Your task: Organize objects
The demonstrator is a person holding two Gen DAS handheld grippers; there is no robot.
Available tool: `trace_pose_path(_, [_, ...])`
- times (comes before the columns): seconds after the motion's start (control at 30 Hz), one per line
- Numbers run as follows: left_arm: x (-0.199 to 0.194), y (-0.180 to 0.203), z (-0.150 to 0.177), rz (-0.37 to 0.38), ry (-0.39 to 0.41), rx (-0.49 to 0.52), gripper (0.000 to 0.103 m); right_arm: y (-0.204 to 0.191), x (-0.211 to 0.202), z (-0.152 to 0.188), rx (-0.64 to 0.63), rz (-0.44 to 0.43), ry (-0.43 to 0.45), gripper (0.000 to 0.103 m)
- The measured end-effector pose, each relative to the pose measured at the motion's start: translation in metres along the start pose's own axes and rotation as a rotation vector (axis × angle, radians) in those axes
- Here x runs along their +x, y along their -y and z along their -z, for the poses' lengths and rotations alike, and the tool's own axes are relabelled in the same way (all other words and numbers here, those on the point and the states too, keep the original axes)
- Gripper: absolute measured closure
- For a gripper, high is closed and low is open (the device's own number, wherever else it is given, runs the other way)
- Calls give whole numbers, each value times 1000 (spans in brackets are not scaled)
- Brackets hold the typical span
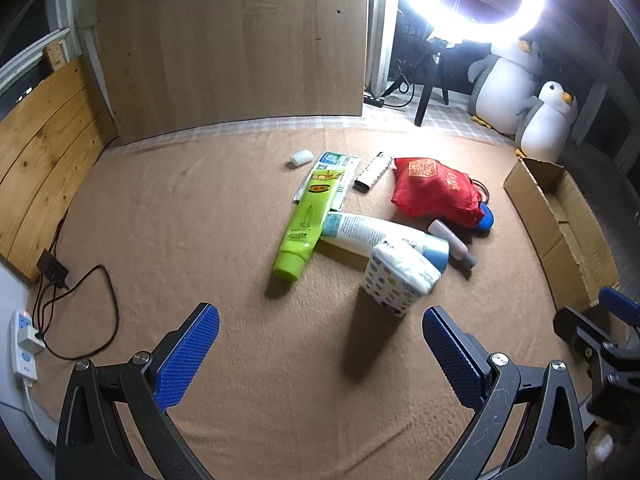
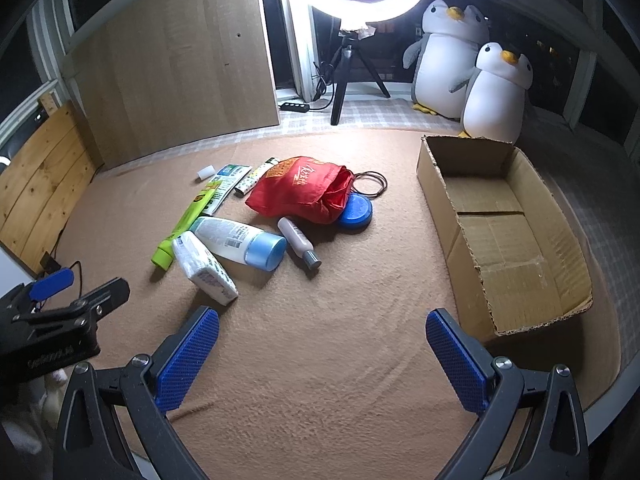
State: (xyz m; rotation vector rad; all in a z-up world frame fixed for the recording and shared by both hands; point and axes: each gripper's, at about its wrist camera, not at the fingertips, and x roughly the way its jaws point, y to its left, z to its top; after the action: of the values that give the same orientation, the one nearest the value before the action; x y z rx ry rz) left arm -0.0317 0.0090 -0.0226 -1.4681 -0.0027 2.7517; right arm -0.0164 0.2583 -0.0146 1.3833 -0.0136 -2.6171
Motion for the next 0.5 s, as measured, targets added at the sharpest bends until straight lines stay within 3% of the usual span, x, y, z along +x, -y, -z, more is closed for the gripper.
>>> trace_pose_path(0.5, [57,22,-52,20,-42,40,3,18,3,8,46,21,-22,1])
